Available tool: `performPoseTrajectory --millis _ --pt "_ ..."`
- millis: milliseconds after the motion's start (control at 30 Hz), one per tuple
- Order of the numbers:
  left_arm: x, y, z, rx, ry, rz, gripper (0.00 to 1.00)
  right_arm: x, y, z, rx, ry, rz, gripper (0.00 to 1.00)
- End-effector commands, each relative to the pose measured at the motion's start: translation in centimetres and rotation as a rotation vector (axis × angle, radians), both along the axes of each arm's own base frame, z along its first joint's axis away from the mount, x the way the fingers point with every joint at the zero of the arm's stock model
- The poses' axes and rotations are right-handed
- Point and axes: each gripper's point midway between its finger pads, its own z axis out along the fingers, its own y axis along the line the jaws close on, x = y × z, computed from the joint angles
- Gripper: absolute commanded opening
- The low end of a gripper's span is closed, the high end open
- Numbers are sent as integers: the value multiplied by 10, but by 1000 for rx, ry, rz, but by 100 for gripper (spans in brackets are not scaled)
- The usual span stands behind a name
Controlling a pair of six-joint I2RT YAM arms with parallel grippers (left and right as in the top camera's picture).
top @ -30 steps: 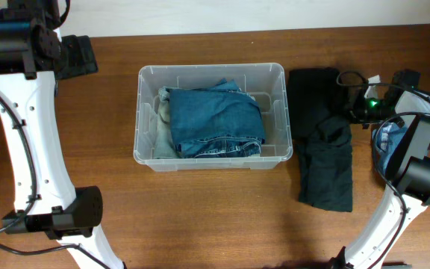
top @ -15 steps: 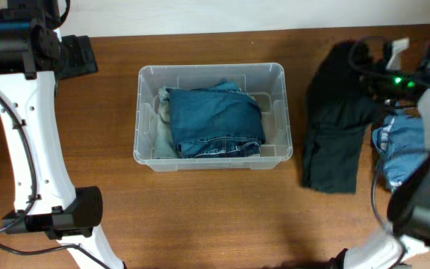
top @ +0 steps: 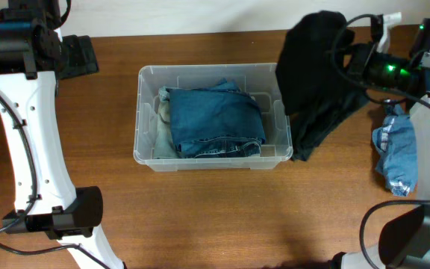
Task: Pack container
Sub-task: 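Lift the black garment with the right gripper toward the container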
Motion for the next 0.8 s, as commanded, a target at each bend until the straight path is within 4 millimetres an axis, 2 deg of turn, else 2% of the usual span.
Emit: performPoseTrajectory --millis 0,400,467,567,633,700,767 --pt "-1 1 4 7 -13 14 99 -10 9 28 21 -55 21 4" --pt "-1 1 4 7 -13 14 99 -8 4 26 -10 -54 -13 5" --pt "-1 1 4 7 -13 14 99 -6 0 22 -30 -44 -37 13" --pt "-1 1 4 7 -13 14 100 -6 0 22 -49 -62 -32 15" --pt "-1 1 4 7 -13 14 99 -6 -1 22 -49 -61 -33 15" --pt "-1 1 4 7 -13 14 99 -6 -1 22 -49 -61 -33 9" --pt "-1 1 4 7 -13 14 99 -6 0 23 -43 -61 -28 7"
